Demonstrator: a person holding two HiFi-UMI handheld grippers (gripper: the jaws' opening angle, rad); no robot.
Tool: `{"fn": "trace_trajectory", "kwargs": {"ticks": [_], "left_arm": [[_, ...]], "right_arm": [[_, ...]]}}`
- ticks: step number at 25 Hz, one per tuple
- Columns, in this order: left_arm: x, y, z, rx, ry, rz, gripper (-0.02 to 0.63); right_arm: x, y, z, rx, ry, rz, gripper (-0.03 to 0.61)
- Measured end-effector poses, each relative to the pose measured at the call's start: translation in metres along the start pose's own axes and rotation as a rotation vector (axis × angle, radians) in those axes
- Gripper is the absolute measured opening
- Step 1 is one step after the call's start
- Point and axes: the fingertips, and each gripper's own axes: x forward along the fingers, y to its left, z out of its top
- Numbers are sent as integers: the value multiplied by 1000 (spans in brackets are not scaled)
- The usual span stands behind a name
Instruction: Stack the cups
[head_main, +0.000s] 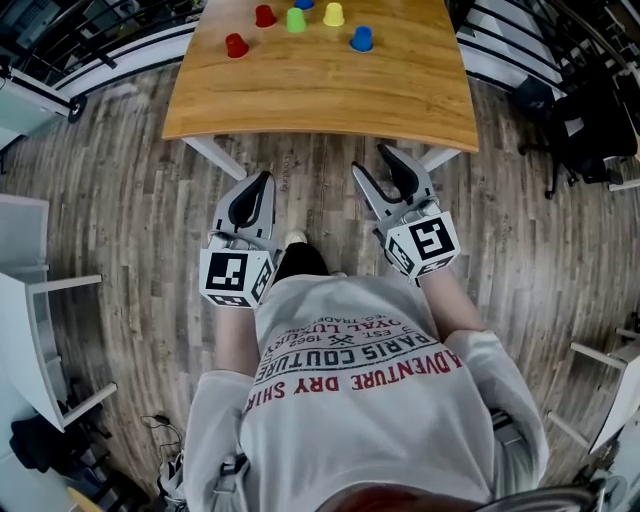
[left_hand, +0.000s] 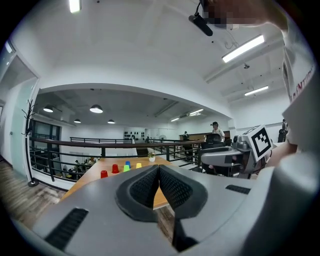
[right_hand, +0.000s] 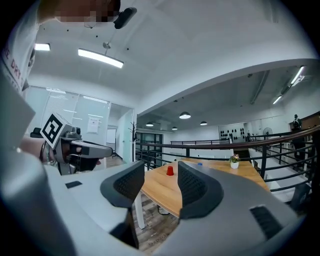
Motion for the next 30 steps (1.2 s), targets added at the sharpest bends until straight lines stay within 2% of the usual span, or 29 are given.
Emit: {"fn": "trace_trajectory", "kwargs": {"ticks": [5,11,23,30], "left_arm": [[34,49,-3,-7,-2,3,17],[109,118,1,-10,-8,-42,17],[239,309,2,-52,10,-69,17],[280,372,-18,-96,49,-71,17]], "right_arm": [[56,-13,-4,4,26,5,201],[145,-45,-8,22,72,-19,201],[370,-83,-11,34,183,-27,201],[464,-80,-40,49,273,38,214]]}}
